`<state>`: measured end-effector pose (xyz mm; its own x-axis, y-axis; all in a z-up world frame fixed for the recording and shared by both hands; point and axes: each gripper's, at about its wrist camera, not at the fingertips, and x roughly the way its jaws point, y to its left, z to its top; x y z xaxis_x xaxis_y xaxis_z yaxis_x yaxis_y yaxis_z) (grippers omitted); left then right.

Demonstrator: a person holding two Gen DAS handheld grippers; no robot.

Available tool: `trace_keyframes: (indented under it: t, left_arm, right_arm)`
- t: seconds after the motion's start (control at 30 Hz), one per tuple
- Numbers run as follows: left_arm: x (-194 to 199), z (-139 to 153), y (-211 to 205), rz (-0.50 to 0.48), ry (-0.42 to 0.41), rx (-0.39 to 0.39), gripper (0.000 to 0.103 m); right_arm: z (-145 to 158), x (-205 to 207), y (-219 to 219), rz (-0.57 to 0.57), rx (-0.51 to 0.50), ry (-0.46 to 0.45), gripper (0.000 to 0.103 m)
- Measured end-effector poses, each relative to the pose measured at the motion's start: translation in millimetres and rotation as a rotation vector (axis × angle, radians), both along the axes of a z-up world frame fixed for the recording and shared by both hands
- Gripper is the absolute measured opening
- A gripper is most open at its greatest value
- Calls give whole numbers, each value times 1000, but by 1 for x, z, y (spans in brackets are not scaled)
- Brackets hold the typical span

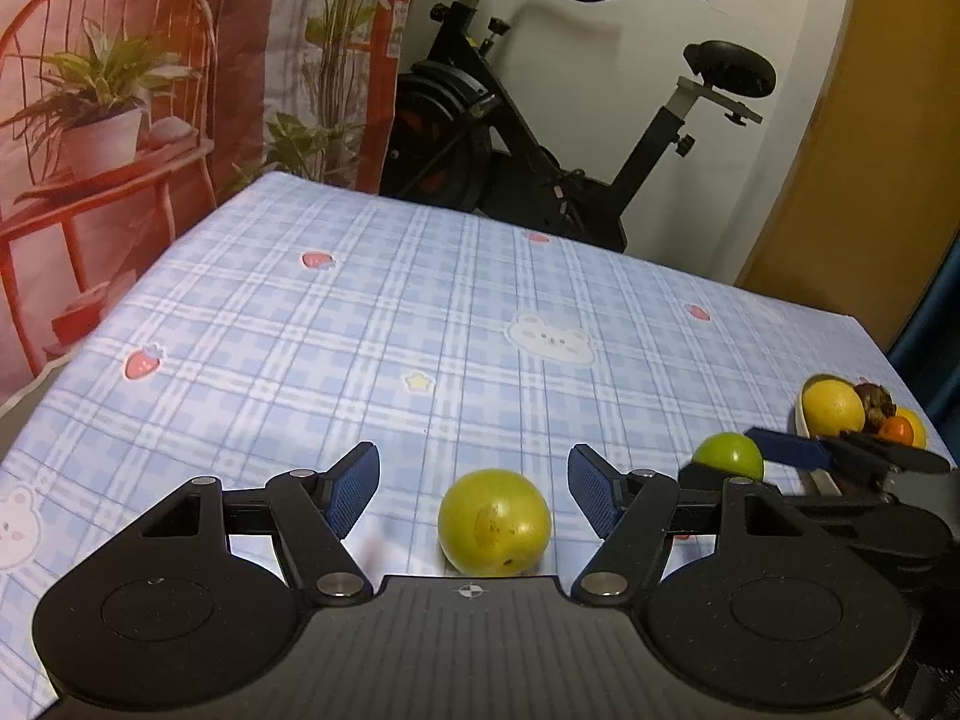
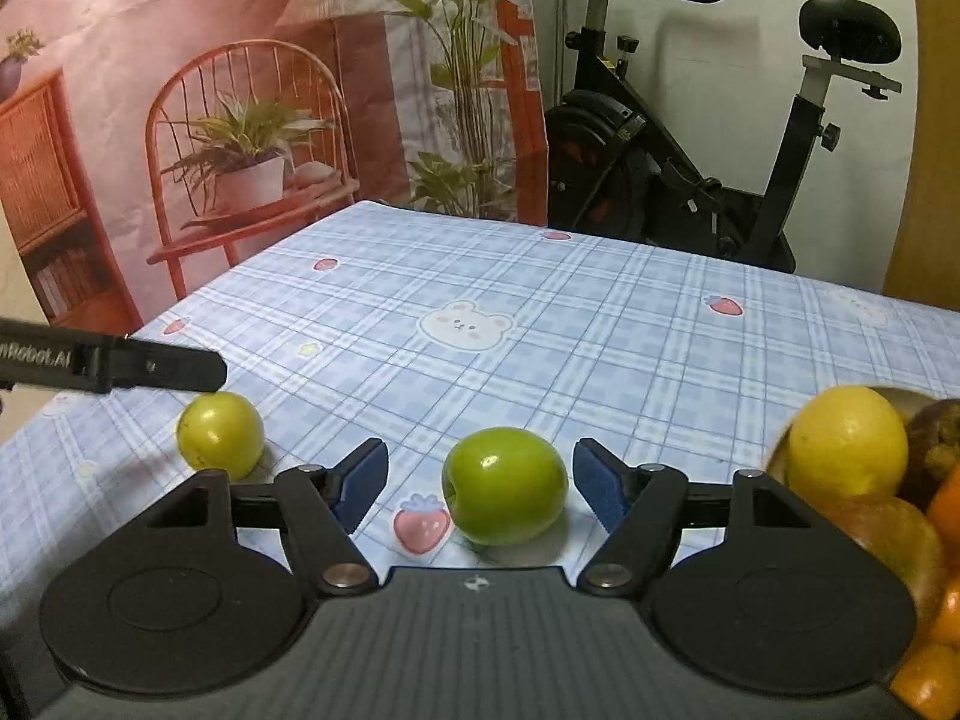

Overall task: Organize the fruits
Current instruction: 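Close both tools around the round green fruit on the table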

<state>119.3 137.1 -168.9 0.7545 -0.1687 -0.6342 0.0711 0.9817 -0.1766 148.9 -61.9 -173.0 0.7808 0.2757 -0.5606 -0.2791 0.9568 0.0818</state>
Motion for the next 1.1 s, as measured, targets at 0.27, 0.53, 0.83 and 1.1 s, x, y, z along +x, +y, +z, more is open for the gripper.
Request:
trace_keyframes:
  t: [0.27, 0.53, 0.83, 1.1]
  left_arm:
    - [1, -7, -3, -19, 12, 3, 72]
    - [3, -13, -7, -41, 24, 5, 71]
    - [7, -21, -8, -48, 50, 10, 56]
    - [4, -21, -6, -41, 42, -13, 49]
  right_arm:
    - [-14, 7, -3, -29, 0, 26, 51]
    - [-17, -5, -12, -28, 41, 14, 51]
    - [-18, -12, -19, -23, 87, 24, 51]
    - [-20, -19, -21, -2, 85, 19, 51]
